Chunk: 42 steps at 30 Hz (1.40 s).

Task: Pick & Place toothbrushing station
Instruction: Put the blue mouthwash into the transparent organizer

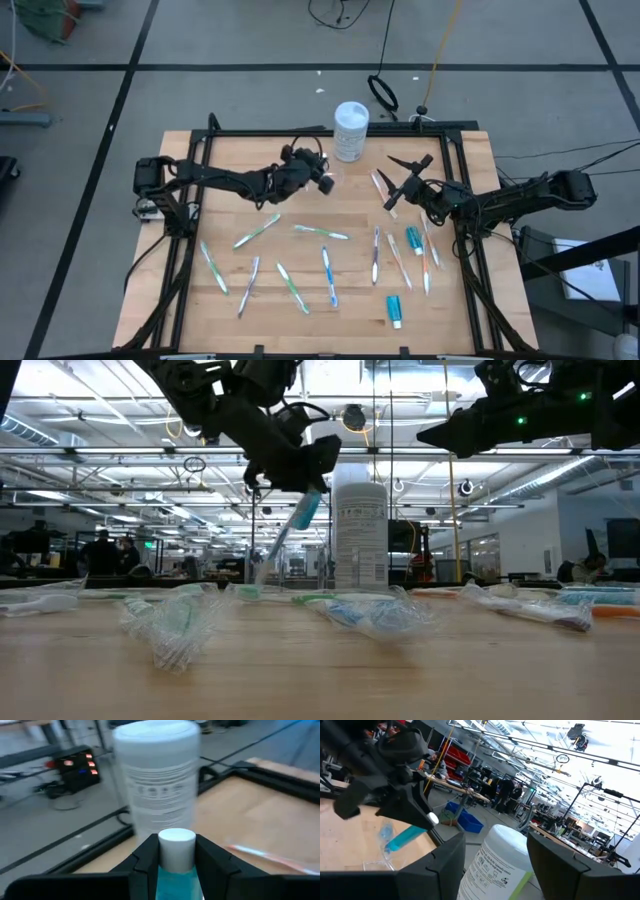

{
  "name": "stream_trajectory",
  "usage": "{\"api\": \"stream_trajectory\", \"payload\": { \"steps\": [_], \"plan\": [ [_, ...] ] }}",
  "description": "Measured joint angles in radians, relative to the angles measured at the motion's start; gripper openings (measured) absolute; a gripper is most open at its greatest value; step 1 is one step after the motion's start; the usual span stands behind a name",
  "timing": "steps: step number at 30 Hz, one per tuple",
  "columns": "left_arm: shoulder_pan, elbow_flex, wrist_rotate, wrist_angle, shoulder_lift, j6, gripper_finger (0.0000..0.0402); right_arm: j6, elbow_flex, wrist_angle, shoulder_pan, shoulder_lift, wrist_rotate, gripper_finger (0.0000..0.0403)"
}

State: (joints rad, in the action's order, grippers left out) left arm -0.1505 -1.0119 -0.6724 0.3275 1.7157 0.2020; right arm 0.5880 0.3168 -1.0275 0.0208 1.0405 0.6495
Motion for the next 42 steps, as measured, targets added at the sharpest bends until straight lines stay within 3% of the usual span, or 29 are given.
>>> {"api": "stream_trajectory", "payload": {
  "steps": [4, 9, 14, 26, 31, 37, 42],
  "plan": [
    [0.0, 0.0, -0.087, -0.011, 0.0, -0.051, 0.0102, 0.0, 0.0, 0.0, 0.0, 0.0, 0.0, 0.0208],
    [-0.011, 0.0, -0.109, -0.011, 0.0, -0.001, 0.0102, 0.0, 0.0, 0.0, 0.0, 0.0, 0.0, 0.0208],
    [-0.051, 0.009, 0.006, -0.009, 0.003, 0.091, 0.0102, 0.0, 0.0, 0.0, 0.0, 0.0, 0.0, 0.0208],
    [-0.108, 0.01, 0.124, 0.087, 0.136, 0.055, 0.0102, 0.0, 0.0, 0.0, 0.0, 0.0, -0.004, 0.0208],
    [-0.118, 0.01, 0.228, 0.088, 0.144, 0.032, 0.0109, 0.0, 0.0, 0.0, 0.0, 0.0, -0.027, 0.0208],
    [-0.117, 0.01, 0.228, 0.088, 0.144, 0.029, 0.0137, 0.0, 0.0, 0.0, 0.0, 0.0, -0.026, 0.0208],
    [-0.117, 0.01, 0.227, 0.087, 0.144, 0.028, 0.0135, 0.0, 0.0, 0.0, 0.0, 0.0, -0.026, 0.0208]
  ]
}}
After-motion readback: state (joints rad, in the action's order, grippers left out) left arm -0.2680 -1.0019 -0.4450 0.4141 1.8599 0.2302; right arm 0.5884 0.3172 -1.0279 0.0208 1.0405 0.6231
